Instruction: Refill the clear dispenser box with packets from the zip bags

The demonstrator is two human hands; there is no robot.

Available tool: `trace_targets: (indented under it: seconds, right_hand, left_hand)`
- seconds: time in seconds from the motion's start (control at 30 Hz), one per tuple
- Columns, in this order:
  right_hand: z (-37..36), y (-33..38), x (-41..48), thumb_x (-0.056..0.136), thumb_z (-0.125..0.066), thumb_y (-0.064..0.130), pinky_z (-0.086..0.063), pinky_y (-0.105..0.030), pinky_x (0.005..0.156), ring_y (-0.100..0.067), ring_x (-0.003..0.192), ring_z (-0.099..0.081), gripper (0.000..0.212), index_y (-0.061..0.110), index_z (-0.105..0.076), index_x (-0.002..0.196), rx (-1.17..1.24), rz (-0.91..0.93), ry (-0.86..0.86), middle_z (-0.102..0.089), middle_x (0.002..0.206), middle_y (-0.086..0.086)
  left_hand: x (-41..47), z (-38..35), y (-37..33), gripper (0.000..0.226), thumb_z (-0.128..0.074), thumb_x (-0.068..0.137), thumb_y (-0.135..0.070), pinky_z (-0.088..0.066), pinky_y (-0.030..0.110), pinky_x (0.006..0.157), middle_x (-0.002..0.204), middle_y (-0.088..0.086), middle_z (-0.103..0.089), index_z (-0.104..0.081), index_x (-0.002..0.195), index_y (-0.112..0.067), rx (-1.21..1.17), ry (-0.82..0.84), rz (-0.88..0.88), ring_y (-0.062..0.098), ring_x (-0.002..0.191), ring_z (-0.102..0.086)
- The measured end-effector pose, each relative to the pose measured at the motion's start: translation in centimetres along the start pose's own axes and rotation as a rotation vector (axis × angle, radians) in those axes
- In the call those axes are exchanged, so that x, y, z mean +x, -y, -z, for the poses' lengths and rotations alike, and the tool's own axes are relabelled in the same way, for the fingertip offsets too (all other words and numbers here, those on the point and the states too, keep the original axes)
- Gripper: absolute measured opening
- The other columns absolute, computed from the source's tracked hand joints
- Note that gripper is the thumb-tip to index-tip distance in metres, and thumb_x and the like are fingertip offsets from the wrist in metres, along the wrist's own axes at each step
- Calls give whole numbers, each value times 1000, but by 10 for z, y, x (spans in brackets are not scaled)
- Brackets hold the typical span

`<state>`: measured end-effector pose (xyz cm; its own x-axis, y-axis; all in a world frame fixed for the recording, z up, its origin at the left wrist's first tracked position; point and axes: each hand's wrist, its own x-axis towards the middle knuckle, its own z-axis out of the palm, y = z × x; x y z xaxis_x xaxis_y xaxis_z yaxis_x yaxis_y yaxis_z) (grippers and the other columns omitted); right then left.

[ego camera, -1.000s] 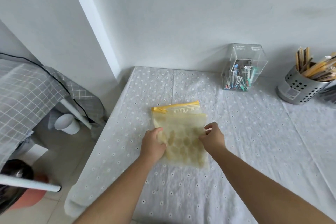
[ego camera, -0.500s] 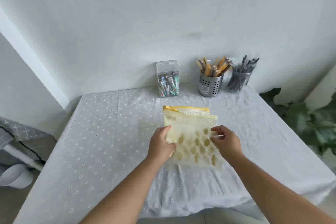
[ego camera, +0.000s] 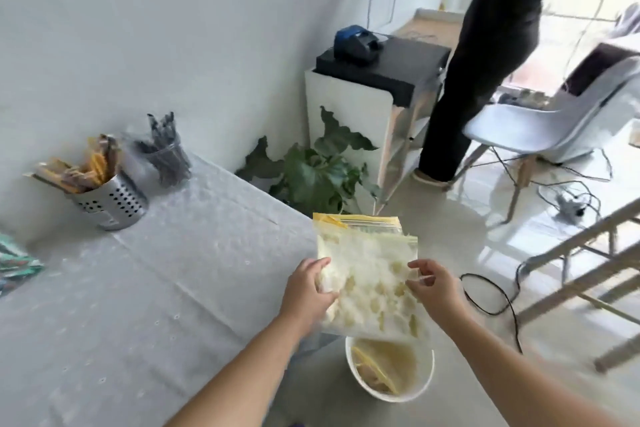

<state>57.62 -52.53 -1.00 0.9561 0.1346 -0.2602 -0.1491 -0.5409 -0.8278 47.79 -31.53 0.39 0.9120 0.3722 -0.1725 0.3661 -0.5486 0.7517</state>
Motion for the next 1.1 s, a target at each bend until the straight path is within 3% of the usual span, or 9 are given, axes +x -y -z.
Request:
trace_targets:
  seconds: [0.1,0.17,0.33,0.5,0.73,0.8,0.9,0.97,1.1]
  right_hand:
    - [17,-54,-9,77,-70,2,-43,-19,56,-14,59,-52,22,15,-66,94,-30,-154,-55,-55,70,0]
    - [20,-84,-16,76,-69,2,-44,-18,54,-15,60,-54,23,18,-66,92,-65,-244,-60,-59,72,-2]
    - [-5,-148,-25,79,-66,3,-40,-17,48,-12,61,-55,22,18,-65,96,-84,-432,-46,-59,85,-1]
    - [-53,-199,-28,84,-60,5,-38,-13,47,-10,67,-55,23,21,-63,101,-138,-522,99,-55,90,3]
    - [-84,-246,-20,84,-59,10,-50,-27,66,-17,79,-59,24,22,-62,104,-178,-559,121,-59,96,1]
    - [-84,-257,-10,84,-65,23,-50,-31,86,-20,101,-59,38,30,-55,120,-233,-533,224,-58,118,-3]
    - [-75,-266,4,85,-62,43,-36,-34,107,-24,137,-37,67,38,-29,144,-310,-553,399,-29,153,-5]
    - [-67,-268,9,86,-59,45,-35,-35,108,-26,138,-35,67,38,-28,145,-336,-573,444,-21,156,-6]
    - [-54,-253,9,88,-58,41,-39,-33,102,-23,128,-46,49,30,-45,135,-407,-468,411,-38,146,-4]
  left_hand:
    - [20,-54,5,62,-75,73,-18,-39,15,95,124,-2,-53,-53,131,-18,75,183,-21,14,106,-55]
    - [31,-84,14,62,-74,74,-20,-36,19,102,134,-3,-49,-51,132,-19,128,293,-29,13,119,-50]
    - [57,-141,56,64,-73,76,-20,-35,21,101,137,-1,-45,-48,136,-19,281,533,8,15,124,-46]
    - [58,-176,110,63,-71,78,-19,-33,21,100,137,-2,-46,-47,136,-17,442,675,71,17,122,-47]
    - [61,-213,145,61,-69,80,-14,-32,22,102,135,2,-47,-46,137,-12,457,705,114,18,122,-46]
    - [67,-220,146,62,-69,82,-19,-31,24,105,140,5,-43,-44,138,-12,453,712,114,20,126,-43]
    - [76,-221,146,70,-64,86,-31,-23,29,113,154,10,-23,-30,146,-17,462,779,171,23,141,-26]
    - [82,-216,147,72,-61,88,-35,-20,33,115,157,12,-12,-24,148,-21,473,798,201,25,144,-18]
    - [83,-202,132,67,-60,88,-30,-22,31,114,156,10,-18,-28,146,-17,466,750,158,23,143,-21]
